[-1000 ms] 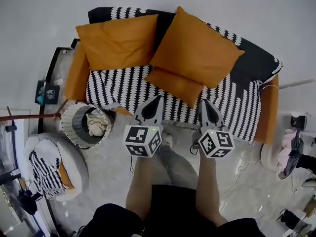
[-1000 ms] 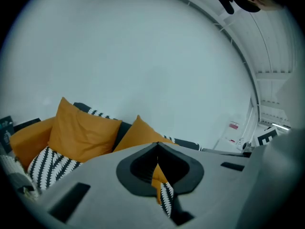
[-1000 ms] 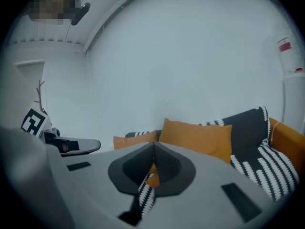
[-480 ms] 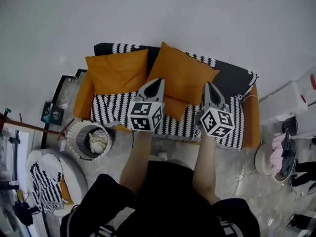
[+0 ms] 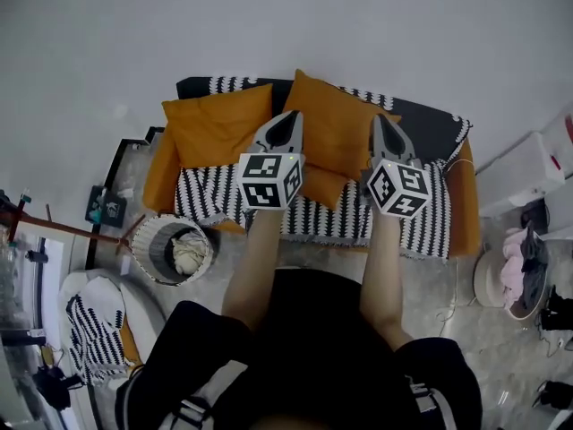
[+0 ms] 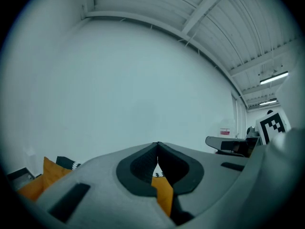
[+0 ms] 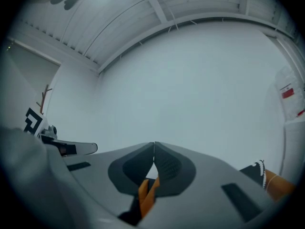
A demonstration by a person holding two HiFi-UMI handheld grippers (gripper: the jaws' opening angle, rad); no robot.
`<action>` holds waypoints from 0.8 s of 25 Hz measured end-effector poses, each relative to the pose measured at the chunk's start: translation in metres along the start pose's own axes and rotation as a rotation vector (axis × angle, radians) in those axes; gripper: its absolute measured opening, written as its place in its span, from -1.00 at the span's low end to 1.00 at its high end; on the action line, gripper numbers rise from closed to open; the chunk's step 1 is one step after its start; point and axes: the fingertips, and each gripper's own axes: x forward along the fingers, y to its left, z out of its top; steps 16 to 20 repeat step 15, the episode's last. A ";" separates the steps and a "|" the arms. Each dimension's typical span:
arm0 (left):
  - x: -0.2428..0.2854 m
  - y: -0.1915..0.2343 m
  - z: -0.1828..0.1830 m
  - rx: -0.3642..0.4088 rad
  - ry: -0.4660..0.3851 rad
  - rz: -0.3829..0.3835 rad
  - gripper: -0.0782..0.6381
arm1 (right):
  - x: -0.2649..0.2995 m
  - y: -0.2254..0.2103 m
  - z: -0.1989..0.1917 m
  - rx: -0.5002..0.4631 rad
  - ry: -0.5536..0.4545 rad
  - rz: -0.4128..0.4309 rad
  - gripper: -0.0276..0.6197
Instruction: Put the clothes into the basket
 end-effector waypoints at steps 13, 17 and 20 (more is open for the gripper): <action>0.010 -0.026 -0.001 0.051 -0.001 -0.024 -0.76 | -0.011 -0.020 0.004 -0.029 -0.044 -0.020 -0.88; 0.013 -0.032 -0.001 0.060 -0.003 -0.030 -0.76 | -0.012 -0.024 0.005 -0.030 -0.047 -0.019 -0.88; 0.013 -0.032 -0.001 0.060 -0.003 -0.030 -0.76 | -0.012 -0.024 0.005 -0.030 -0.047 -0.019 -0.88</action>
